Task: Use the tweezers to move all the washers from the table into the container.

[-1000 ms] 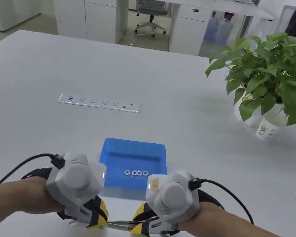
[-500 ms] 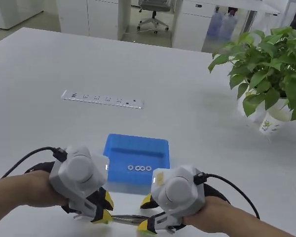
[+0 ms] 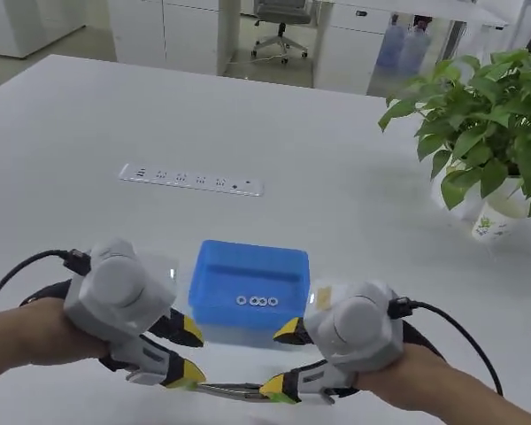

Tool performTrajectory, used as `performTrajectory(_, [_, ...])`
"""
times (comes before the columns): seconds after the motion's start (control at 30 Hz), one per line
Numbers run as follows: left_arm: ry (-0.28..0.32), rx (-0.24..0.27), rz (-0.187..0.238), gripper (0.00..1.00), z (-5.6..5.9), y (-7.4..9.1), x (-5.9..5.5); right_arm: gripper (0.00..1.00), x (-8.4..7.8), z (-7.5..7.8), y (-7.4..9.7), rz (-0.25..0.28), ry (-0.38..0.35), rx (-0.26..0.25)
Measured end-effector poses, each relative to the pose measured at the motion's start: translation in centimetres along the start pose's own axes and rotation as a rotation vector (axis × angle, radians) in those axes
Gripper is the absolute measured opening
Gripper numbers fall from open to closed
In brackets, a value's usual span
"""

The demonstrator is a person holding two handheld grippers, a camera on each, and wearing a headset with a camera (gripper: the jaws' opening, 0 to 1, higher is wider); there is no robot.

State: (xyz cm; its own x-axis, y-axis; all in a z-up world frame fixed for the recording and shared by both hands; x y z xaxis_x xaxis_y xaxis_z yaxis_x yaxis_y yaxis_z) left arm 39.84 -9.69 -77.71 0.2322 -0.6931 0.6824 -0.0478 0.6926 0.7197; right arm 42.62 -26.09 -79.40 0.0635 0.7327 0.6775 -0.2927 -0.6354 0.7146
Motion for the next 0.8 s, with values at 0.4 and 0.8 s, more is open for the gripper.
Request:
performTrajectory(0.4, [0.041,0.134,0.090,0.52,0.7,2.1,0.0,0.62,-2.0,2.0,3.7,0.060,-0.140,-0.170])
performTrajectory(0.8, [0.091,0.265,0.226,0.76,0.5,3.6,-0.6,0.83,-3.0,2.4,5.6,0.134,-0.214,-0.261])
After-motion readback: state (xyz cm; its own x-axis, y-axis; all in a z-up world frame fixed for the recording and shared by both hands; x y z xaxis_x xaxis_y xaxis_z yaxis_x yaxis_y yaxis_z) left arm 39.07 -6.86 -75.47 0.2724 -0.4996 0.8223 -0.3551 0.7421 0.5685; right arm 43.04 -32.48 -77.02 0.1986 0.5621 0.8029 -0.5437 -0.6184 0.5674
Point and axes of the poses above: the centre of the closed fingertips' face, and the gripper's own axes: y roughly backward along the fingers, z roughly to its right, x roughly out of its top, the point moved 7 cm from there along y, roughly backward along the fingers, and after that the axes turned 9 degrees about -x, right-handed, at the moved point
